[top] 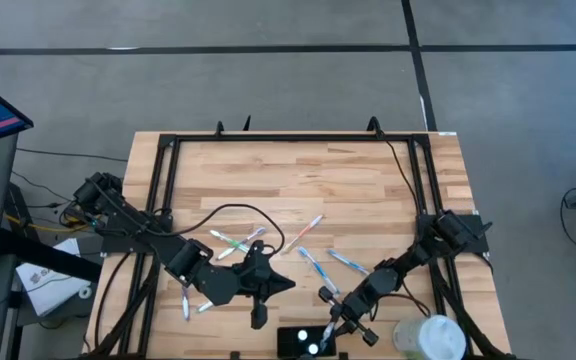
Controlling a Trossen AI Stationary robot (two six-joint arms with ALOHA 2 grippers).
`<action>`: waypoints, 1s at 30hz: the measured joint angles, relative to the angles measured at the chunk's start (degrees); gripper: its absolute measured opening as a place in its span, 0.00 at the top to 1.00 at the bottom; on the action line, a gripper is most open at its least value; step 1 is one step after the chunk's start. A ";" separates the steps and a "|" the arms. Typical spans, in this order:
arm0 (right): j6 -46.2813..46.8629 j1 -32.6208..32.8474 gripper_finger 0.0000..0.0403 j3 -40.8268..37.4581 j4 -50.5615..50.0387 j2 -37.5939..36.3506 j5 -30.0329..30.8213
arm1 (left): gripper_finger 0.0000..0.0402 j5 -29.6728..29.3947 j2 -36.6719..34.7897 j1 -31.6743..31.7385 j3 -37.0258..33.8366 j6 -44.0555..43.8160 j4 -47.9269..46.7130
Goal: Pick & Place toothbrushing station
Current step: Put the right blue toothbrush into the black mesh organizer
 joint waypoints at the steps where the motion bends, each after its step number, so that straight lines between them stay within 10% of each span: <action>1: 0.33 0.00 0.93 0.00 0.00 0.00 0.04 | 1.00 0.00 0.00 0.00 0.00 0.02 0.00; 30: 11.92 -0.44 0.69 0.00 0.09 -0.04 6.74 | 1.00 0.00 0.00 0.00 0.00 0.11 -0.01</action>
